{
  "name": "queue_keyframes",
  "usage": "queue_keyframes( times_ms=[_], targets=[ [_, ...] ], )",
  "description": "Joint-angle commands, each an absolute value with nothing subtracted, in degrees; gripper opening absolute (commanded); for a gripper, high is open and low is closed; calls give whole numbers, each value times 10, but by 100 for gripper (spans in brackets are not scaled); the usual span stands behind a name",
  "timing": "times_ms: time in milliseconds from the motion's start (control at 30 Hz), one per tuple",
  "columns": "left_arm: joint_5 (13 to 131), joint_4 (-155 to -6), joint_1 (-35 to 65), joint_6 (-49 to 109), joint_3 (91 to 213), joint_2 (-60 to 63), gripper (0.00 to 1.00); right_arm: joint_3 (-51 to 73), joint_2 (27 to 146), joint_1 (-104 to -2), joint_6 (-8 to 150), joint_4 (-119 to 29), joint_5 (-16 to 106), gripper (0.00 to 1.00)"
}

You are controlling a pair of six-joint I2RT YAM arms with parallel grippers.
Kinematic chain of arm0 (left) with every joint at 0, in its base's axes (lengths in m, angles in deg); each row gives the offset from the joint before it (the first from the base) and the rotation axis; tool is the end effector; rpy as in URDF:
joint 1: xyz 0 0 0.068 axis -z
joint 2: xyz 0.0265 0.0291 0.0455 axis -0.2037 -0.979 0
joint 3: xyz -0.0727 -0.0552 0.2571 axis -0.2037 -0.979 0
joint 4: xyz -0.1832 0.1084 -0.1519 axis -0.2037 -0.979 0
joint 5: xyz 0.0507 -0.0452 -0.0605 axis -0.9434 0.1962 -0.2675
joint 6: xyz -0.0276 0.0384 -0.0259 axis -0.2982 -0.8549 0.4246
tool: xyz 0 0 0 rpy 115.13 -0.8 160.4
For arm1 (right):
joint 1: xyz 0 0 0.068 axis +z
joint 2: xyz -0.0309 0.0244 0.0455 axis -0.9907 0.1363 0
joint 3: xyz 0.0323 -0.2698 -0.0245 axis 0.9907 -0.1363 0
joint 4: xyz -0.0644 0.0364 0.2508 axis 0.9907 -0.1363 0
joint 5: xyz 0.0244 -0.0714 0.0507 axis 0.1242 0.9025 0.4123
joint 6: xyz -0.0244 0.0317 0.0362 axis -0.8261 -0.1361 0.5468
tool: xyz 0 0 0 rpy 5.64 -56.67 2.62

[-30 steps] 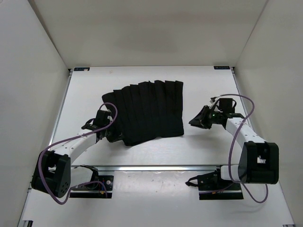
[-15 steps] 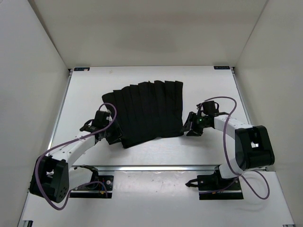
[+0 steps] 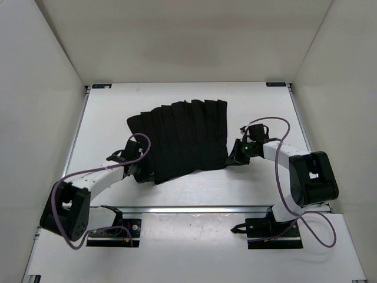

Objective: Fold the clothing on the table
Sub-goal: Fold the skirt

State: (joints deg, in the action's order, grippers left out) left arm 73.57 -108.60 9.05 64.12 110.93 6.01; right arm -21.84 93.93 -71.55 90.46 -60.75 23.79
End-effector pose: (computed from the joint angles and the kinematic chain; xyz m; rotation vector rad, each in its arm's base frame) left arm 0.1889 -0.0782 0.1524 -0.5708 2.7812 -0.5318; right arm 0.2686 0.0681 0.1509 0.1948 2.7072 0.8845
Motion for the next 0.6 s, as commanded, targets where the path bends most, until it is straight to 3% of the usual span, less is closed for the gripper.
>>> queue_keyframes(
  times_ms=[0, 133, 267, 567],
  targets=[
    [726, -1068, 81, 628, 1164, 22, 0, -168, 919, -737, 877, -610, 229, 0],
    [715, -1124, 65, 608, 1280, 23, 0, -141, 837, -776, 877, -655, 198, 0],
    [740, -1159, 28, 590, 1304, 56, 0, -140, 785, -804, 871, -704, 166, 0],
    [777, -1228, 61, 600, 1116, 224, 0, -297, 603, -768, 877, -876, 172, 0]
  ],
)
